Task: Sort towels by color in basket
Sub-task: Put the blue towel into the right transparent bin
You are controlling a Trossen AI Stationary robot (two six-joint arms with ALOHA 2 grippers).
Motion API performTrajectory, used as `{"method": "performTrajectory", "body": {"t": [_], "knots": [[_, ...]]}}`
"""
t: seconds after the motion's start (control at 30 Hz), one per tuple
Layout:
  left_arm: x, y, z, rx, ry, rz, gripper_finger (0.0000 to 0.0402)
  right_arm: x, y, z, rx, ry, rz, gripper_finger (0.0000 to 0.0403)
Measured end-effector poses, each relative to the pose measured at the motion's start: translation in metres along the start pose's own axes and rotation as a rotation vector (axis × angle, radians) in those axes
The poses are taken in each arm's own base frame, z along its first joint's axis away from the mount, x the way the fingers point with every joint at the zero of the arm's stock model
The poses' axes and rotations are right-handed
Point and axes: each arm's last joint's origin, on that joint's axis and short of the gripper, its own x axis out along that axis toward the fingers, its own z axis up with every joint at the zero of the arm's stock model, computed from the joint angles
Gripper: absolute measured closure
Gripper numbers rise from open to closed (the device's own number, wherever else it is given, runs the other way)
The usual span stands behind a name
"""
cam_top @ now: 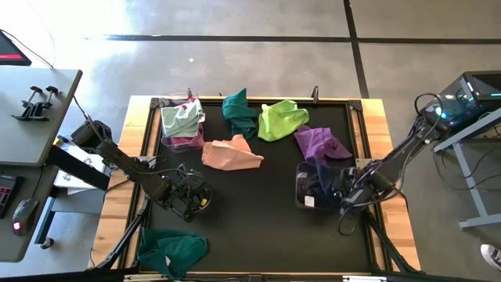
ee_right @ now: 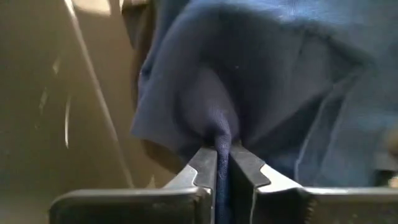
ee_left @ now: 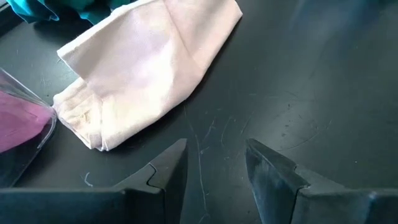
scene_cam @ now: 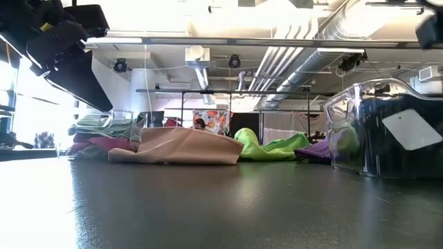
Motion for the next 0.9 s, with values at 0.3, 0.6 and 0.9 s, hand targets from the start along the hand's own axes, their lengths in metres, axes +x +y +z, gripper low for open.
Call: {"method": "performTrajectory", "body": {"t": [0.3, 0.6, 0.9], "knots": [[0.000, 0.000, 0.000, -0.004, -0.002, -0.004, 0.0257, 0.021, -0.004, -0.005, 0.026, 0.022, 0.010, 0.0324], [0.000, -0.001, 0.001, -0.009, -0.004, -0.008, 0.0257, -0.021, 0.009, 0.005, -0.008, 0.009, 0.107, 0.0262], [0.000, -0.001, 0.001, -0.009, -0.004, -0.008, 0.0257, -0.061, 0.006, 0.019, -0.059, -0.293, -0.032, 0.0262]]}}
